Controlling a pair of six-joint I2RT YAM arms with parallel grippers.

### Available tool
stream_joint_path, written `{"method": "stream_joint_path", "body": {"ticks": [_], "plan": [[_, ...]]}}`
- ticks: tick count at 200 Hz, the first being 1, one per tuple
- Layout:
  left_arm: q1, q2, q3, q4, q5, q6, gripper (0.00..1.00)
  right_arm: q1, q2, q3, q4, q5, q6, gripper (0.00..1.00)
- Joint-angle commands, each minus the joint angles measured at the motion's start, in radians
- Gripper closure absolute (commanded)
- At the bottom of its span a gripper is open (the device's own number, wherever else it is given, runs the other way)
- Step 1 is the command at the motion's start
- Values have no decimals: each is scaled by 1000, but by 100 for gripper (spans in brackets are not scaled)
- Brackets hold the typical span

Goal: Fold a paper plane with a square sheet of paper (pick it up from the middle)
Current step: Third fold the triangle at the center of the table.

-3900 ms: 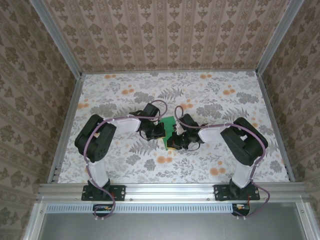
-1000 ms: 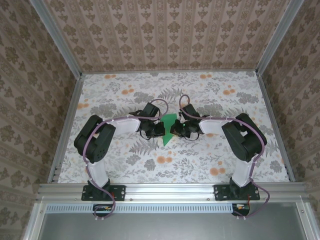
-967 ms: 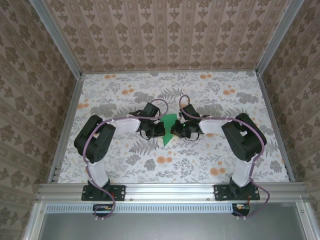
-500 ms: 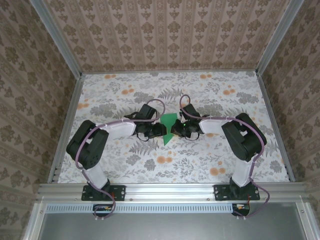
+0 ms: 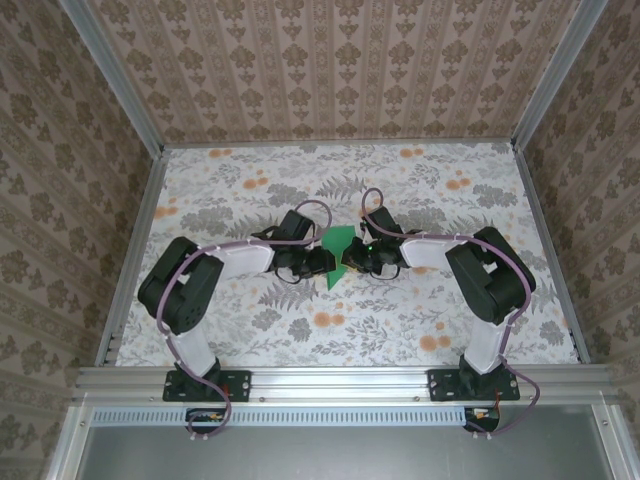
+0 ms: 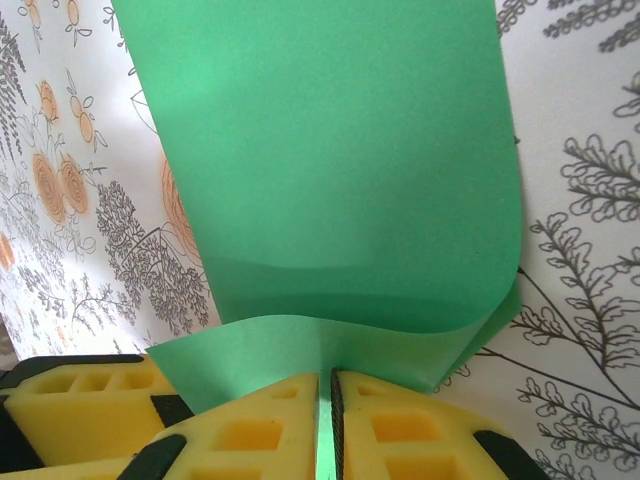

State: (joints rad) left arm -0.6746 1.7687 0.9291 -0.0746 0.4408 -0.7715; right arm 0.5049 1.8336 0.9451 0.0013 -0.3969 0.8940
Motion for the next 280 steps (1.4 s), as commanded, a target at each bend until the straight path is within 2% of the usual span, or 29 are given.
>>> {"method": "stream_joint_path", "body": {"ticks": [1, 54, 97, 128, 199, 280], "plan": [[-3, 19, 3, 21, 33, -6, 69, -7, -12, -14, 8, -16, 15, 86], [-3, 32, 41, -25, -3, 43, 86, -15, -29, -4, -1, -37, -15, 86], [-3, 37, 40, -34, -10, 55, 93, -29, -37, 95, -123, 5, -103, 85], [-3, 40, 41, -38, -11, 60, 94, -34, 17, 186, -213, 40, -150, 84], [-3, 49, 57, -49, -7, 67, 95, -34, 188, 406, -370, 39, -253, 83], [0, 59, 88, -95, -37, 91, 95, -34, 281, 465, -457, 73, -311, 83]]}}
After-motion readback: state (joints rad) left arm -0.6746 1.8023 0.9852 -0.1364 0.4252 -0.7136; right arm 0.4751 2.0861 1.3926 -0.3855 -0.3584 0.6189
